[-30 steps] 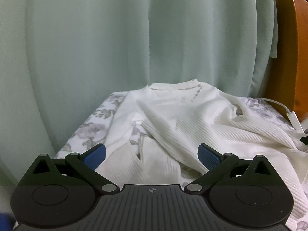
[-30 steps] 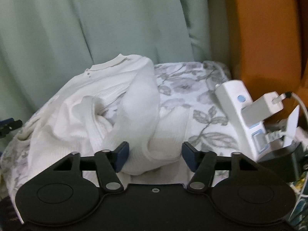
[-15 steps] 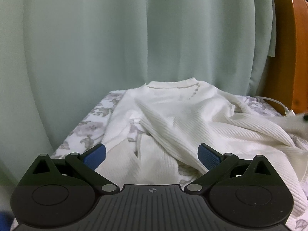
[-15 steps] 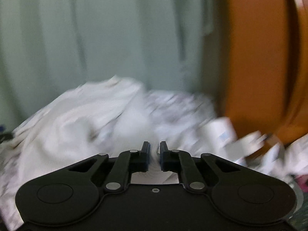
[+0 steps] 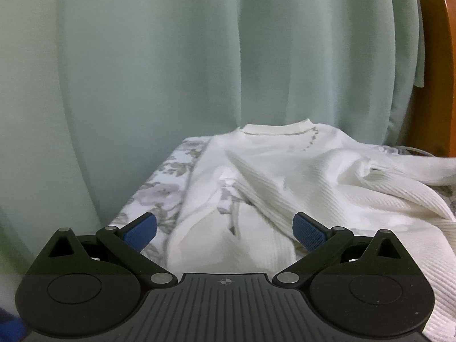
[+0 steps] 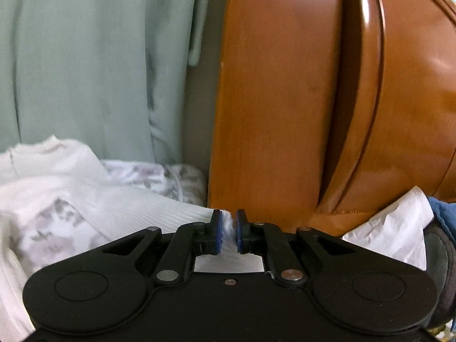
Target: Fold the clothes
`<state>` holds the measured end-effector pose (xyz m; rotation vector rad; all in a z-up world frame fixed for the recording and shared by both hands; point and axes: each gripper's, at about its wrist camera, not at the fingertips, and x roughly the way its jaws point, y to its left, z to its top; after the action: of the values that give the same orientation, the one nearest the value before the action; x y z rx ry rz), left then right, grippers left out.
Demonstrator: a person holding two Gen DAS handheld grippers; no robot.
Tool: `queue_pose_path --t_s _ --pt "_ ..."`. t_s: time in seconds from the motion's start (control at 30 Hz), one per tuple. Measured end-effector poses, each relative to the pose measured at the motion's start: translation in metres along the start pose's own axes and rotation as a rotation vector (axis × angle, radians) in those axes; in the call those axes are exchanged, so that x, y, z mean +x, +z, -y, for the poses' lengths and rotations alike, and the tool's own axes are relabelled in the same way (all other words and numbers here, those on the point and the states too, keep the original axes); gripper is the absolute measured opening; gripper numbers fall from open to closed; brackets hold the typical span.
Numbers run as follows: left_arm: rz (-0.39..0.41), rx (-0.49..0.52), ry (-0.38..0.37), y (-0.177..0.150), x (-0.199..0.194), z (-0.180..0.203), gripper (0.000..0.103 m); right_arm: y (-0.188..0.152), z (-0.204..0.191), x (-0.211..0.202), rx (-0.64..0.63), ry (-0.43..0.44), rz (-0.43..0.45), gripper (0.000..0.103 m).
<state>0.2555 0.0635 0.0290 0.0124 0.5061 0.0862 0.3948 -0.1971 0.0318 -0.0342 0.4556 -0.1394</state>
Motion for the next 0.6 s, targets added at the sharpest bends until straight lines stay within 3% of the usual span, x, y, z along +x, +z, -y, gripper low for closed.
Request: queue_pose_path --t_s 0.27,0.53,0.6 --pt "-0.015 -0.021 0.044 -0.003 0.001 -0.015 0.103 -0.001 -0.005 -0.002 -0.027 -0.019 -0.016 0.012" --pt "-0.056 -0.039 0.056 -0.014 0.007 -0.027 0.103 0.007 -0.004 -0.021 -0.013 0.02 0.034 0.028" --pt "-0.065 -0.049 0.05 -0.017 0.007 -0.03 0.103 0.01 -0.007 -0.033 -0.019 0.03 0.065 0.04"
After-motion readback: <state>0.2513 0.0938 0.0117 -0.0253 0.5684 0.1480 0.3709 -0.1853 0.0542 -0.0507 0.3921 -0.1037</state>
